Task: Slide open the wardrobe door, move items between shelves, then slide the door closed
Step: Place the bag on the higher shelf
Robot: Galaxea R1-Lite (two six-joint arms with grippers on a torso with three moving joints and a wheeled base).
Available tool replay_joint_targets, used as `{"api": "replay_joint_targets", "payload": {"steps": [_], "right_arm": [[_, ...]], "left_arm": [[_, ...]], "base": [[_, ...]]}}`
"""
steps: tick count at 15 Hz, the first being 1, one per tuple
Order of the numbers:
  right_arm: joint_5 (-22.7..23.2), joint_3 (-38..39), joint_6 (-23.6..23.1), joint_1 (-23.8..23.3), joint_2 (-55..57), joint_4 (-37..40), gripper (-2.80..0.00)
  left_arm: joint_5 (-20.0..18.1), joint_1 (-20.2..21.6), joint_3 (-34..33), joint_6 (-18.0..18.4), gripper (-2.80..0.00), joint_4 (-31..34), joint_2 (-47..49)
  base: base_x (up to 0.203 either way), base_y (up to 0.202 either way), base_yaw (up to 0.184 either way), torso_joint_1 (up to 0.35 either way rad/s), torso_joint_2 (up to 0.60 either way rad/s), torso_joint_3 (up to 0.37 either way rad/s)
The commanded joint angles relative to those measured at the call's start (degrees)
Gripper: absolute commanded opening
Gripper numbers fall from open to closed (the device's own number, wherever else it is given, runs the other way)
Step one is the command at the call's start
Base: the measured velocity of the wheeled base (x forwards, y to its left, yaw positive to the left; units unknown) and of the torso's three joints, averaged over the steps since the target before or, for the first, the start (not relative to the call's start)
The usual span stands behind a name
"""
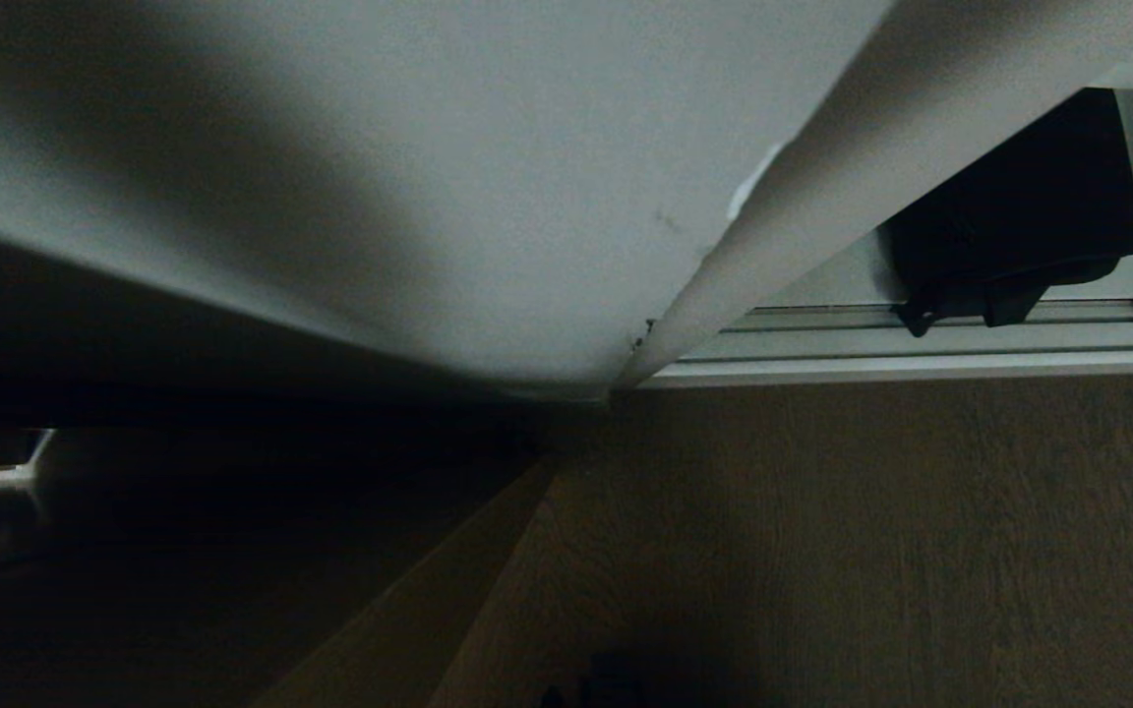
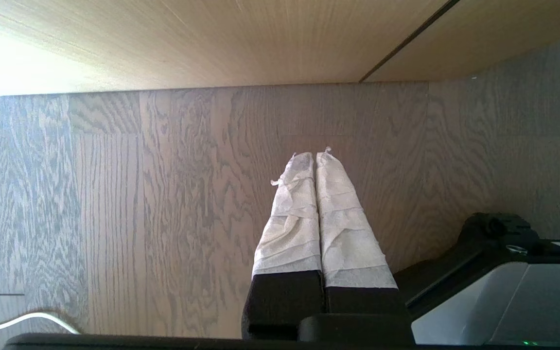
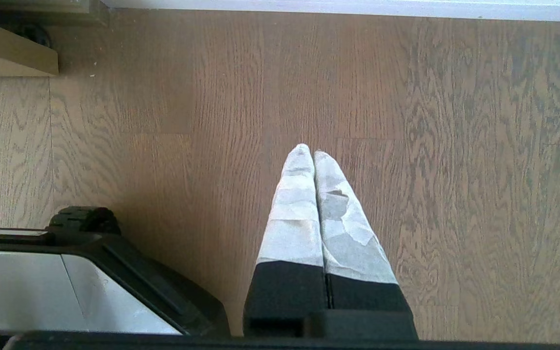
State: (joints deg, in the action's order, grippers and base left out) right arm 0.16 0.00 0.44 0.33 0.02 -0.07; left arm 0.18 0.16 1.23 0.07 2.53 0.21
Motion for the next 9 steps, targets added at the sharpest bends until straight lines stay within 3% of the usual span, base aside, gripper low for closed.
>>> {"api": "replay_joint_targets", "payload": {"steps": [1,9], "right_arm": [[0.0,0.1,0.0,0.0,-0.2,0.0,-2.8],[0.0,0.1,0.0,0.0,-0.2,0.0,-2.8]], "left_arm": [[0.0,0.0,0.0,0.2,-2.8,0.0,0.0],[0.1,0.0,0.0,0.0,-2.8,0.0,0.0]], "base": [[0.0,0.0,0.0,0.0,0.0,0.0],[0.0,0.0,0.0,0.0,0.0,0.0]]}}
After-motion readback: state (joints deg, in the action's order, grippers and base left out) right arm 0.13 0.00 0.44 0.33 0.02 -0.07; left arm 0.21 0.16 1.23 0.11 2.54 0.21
